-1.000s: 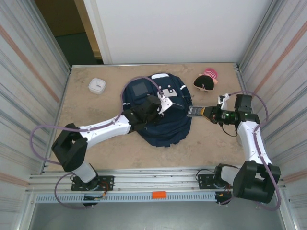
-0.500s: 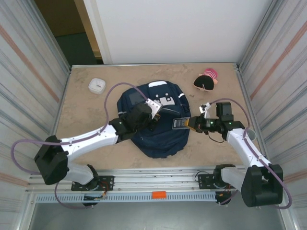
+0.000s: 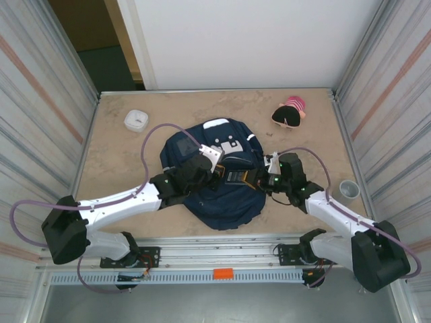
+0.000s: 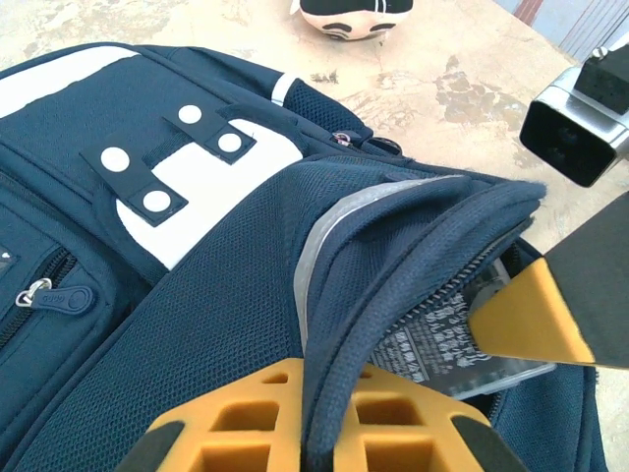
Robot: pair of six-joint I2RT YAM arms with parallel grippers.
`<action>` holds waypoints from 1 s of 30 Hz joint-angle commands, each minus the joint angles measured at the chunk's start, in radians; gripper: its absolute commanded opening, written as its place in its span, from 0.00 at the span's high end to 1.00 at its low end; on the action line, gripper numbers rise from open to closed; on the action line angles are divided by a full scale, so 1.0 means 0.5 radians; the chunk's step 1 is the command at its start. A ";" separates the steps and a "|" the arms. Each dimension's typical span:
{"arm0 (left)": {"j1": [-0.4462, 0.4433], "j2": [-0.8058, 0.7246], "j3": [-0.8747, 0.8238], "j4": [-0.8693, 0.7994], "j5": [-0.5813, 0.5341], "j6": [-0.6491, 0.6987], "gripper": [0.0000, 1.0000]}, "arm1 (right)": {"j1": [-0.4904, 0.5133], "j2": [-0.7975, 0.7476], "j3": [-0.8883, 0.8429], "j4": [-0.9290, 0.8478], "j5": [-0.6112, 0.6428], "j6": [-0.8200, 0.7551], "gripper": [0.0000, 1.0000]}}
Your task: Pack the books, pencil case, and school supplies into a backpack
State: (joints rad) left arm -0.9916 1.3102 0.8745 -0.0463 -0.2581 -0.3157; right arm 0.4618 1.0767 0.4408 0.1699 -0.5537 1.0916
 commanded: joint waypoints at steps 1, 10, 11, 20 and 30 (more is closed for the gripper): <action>-0.002 -0.074 0.083 0.271 0.010 -0.058 1.00 | 0.137 -0.033 -0.004 0.318 0.383 0.306 0.94; -0.002 -0.092 0.077 0.352 0.086 -0.057 1.00 | 0.274 0.232 0.147 0.508 0.414 0.401 0.93; -0.002 -0.094 0.071 0.368 0.092 -0.055 1.00 | 0.293 0.275 0.157 0.538 0.409 0.409 0.93; -0.002 -0.157 0.028 0.401 0.081 -0.050 1.00 | 0.311 0.614 0.348 0.422 0.336 0.314 0.87; 0.025 -0.223 -0.064 0.336 -0.066 -0.082 1.00 | 0.165 0.439 0.379 -0.156 0.388 -0.033 0.47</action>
State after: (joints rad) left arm -0.9813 1.2655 0.8360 0.0090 -0.2630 -0.3382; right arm 0.5713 1.3521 0.6178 0.2382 -0.3962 1.1549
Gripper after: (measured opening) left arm 0.101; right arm 0.519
